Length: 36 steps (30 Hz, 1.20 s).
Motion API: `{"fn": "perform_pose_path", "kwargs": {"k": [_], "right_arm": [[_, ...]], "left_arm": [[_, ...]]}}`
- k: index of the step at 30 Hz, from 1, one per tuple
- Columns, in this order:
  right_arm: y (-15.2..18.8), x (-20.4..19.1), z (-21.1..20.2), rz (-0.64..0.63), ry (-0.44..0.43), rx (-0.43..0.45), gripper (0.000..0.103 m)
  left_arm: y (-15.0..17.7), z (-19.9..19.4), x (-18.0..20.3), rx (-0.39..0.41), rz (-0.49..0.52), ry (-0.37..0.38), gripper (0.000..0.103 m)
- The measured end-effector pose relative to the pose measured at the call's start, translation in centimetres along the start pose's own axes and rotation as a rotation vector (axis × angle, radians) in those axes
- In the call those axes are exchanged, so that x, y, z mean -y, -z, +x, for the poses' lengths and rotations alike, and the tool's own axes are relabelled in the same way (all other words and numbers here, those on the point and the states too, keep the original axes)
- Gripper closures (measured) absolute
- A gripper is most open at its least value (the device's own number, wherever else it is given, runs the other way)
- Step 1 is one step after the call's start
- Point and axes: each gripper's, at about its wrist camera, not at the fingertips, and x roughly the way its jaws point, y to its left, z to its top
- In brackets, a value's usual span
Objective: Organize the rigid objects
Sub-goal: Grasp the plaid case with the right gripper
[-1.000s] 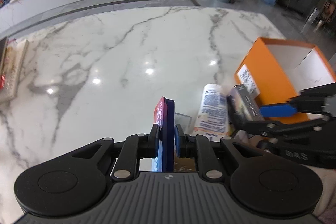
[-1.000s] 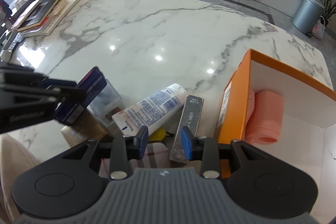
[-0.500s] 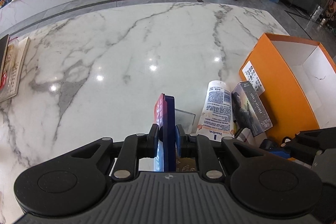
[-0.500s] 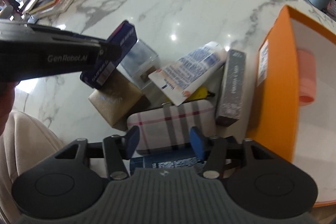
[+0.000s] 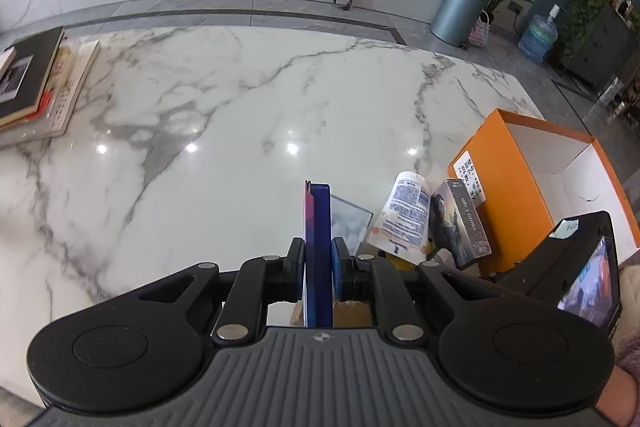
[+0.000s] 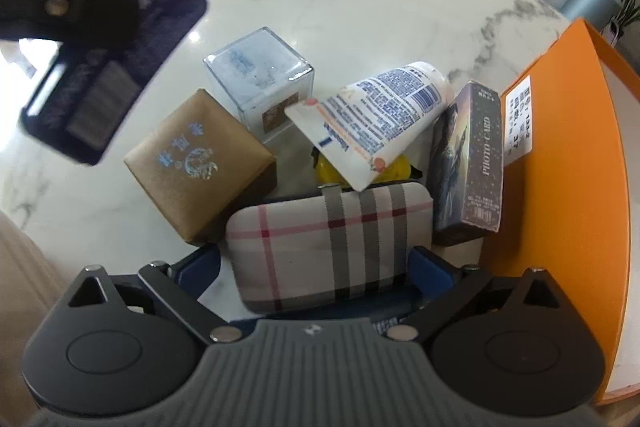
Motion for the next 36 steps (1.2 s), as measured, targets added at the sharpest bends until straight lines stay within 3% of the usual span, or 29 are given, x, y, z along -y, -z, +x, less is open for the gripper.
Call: {"fn": "perform_pose_path", "kwargs": {"k": [4,12,17,23,31,33,36], "right_arm": [[0.4,0.7,-1.0,0.027,-0.027,0.017,0.020],[2.0,1.4,-5.1,0.039,-0.102,0.090,0.069],[3.0,3.4,-8.0,0.096,-0.126,0.169,0.084],[4.4,6.2,-9.8,0.210,-0.271,0.208,0.087],[6.5,7.5,-9.4,0.265,-0.270,0.140,0.086],[6.9,7.9,-9.1,0.272,-0.285,0.126,0.084],[6.6,7.9,-8.9,0.249,-0.282,0.144,0.071]], "left_arm": [[0.7,-0.6,0.2,-0.002,-0.010,0.002,0.088],[2.2,-1.9,1.3,-0.002,-0.024,0.028,0.088],[3.2,-2.5,1.7,-0.006,-0.073,0.073,0.088],[4.4,-1.7,2.4,-0.038,-0.128,0.130,0.088],[6.1,1.6,3.3,-0.101,-0.239,0.223,0.088],[5.8,2.5,3.7,-0.111,-0.246,0.225,0.088],[5.4,3.9,4.2,-0.129,-0.241,0.212,0.088]]}}
